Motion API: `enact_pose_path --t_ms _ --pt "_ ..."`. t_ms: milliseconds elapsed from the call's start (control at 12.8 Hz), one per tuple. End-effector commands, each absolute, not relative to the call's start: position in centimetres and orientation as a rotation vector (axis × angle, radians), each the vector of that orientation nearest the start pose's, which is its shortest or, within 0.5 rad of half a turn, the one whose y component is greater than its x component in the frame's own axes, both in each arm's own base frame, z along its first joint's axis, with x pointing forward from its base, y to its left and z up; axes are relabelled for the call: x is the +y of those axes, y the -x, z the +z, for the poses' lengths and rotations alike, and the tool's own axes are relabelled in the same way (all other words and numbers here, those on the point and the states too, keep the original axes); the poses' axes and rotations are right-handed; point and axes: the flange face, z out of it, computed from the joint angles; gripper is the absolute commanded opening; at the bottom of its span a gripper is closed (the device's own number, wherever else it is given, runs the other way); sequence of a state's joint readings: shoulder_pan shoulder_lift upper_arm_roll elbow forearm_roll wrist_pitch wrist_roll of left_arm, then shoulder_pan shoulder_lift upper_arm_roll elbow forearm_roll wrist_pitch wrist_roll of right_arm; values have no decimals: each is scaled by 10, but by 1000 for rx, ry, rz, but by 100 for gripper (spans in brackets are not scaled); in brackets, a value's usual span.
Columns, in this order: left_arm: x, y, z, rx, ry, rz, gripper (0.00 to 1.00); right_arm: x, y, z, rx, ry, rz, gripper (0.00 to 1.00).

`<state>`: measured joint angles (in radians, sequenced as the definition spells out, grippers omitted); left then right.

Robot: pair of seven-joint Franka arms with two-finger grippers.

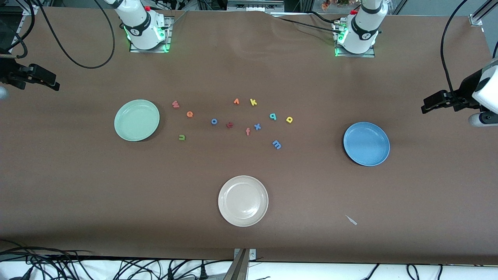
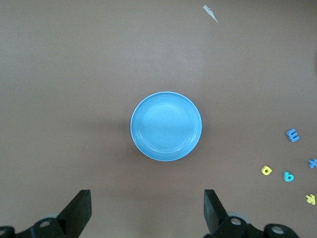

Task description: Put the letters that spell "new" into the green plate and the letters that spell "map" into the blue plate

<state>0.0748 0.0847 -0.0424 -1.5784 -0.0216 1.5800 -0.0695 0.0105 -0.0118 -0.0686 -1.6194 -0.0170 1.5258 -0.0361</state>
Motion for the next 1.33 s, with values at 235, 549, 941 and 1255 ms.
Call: enact_pose_path --t_ms 235,549,941,1255 --pt "17 -577 571 -132 3188 135 100 -32 -541 611 51 3136 144 100" --pt "17 -577 571 -132 3188 137 100 -32 -541 611 51 3136 142 100" --pt "17 -576 569 -132 3188 140 100 -32 -539 612 51 3135 154 100" --pt "17 -576 569 -132 3188 140 100 -33 -539 611 53 3135 157 100"
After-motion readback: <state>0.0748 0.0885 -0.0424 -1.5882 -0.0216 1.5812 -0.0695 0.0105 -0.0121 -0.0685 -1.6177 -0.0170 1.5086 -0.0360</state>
